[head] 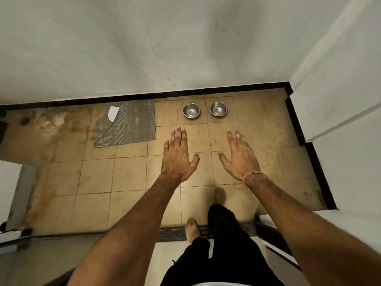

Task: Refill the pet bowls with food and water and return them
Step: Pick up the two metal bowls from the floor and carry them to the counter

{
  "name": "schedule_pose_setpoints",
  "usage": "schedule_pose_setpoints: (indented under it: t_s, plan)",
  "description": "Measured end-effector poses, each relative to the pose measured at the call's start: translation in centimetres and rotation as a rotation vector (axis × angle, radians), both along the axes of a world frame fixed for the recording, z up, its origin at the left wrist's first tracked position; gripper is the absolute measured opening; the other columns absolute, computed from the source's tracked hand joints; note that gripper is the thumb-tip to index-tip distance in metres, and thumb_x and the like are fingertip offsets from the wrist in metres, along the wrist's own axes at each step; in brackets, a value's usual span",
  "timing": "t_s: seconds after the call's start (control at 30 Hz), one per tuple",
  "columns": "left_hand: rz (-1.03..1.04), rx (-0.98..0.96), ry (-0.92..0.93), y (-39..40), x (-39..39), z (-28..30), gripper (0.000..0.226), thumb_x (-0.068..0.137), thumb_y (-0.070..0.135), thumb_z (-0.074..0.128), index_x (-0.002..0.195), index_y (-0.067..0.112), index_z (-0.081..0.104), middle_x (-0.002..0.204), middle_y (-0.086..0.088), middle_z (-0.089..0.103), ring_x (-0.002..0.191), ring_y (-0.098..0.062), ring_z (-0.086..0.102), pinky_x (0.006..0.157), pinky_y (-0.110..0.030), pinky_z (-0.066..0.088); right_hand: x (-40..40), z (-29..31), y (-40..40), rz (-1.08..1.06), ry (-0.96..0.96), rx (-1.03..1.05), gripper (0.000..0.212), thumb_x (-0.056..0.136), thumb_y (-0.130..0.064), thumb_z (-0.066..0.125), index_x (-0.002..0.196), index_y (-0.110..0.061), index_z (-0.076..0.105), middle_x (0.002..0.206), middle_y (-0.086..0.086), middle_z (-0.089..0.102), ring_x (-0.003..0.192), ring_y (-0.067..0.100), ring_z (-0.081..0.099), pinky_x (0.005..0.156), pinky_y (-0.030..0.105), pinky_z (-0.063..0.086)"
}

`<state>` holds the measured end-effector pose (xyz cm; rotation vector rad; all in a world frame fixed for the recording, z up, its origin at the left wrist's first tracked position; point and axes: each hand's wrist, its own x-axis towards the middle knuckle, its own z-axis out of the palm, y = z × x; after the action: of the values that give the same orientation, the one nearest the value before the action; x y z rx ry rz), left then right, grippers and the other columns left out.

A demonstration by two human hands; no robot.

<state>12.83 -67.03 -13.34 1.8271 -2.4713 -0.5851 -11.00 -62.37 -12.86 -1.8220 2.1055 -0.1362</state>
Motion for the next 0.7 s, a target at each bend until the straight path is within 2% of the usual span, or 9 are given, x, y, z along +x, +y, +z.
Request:
schedule_pose_setpoints:
  t_s: [0.17, 0.3, 0.37, 0.53, 0.7]
  plan:
    - [0.009, 0.062, -0.016, -8.4, -2.1, -3.4, 0.1, 0.107, 0.061, 0.042, 0.173, 0.01, -0.012, 0.182, -0.01, -0.016, 0.17, -0.028, -0.009, 0.138, -0.053, 0.007, -1.9, -4.1, -8.3, -0.005, -0.032, 0.051, 0.085, 0.107, -0.059, 0.042, 0.173, -0.023, 0.0, 0.18, 0.011, 0.001, 0.166, 0.031, 0.007, 0.132, 0.043, 0.017]
    - [0.047, 0.111, 0.002, -16.0, -5.0, -9.3, 0.099, 0.107, 0.062, 0.041, 0.173, 0.012, -0.013, 0.182, -0.009, -0.016, 0.17, -0.027, -0.01, 0.138, -0.051, 0.006, -4.3, -10.3, -16.3, 0.011, -0.054, 0.093, 0.086, 0.108, -0.061, 0.039, 0.172, -0.024, -0.004, 0.18, 0.01, -0.003, 0.166, 0.028, 0.005, 0.134, 0.041, 0.015]
    - [0.05, 0.145, 0.011, -20.2, -6.7, -13.6, 0.098, 0.108, 0.063, 0.04, 0.173, 0.013, -0.014, 0.182, -0.008, -0.017, 0.17, -0.026, -0.011, 0.138, -0.051, 0.006, -6.2, -14.4, -21.0, 0.008, -0.045, 0.127, 0.087, 0.108, -0.062, 0.039, 0.172, -0.022, -0.004, 0.18, 0.011, -0.001, 0.166, 0.029, 0.006, 0.134, 0.043, 0.017]
    - [0.111, 0.181, 0.048, -29.7, -10.2, -25.6, 0.097, 0.108, 0.061, 0.041, 0.173, 0.013, -0.012, 0.183, -0.007, -0.015, 0.17, -0.025, -0.01, 0.136, -0.047, 0.004, -10.4, -26.0, -33.2, 0.067, -0.03, 0.087, 0.084, 0.105, -0.05, 0.055, 0.171, -0.014, 0.018, 0.175, 0.02, 0.023, 0.161, 0.038, 0.026, 0.127, 0.052, 0.035]
    - [0.101, 0.196, 0.048, -39.3, -11.8, -40.8, 0.096, 0.107, 0.063, 0.038, 0.174, 0.012, -0.009, 0.183, -0.009, -0.011, 0.17, -0.027, -0.007, 0.138, -0.05, 0.009, -12.5, -41.5, -43.4, 0.03, -0.057, 0.073, 0.083, 0.104, -0.044, 0.059, 0.17, -0.012, 0.02, 0.175, 0.021, 0.021, 0.163, 0.037, 0.021, 0.128, 0.051, 0.032]
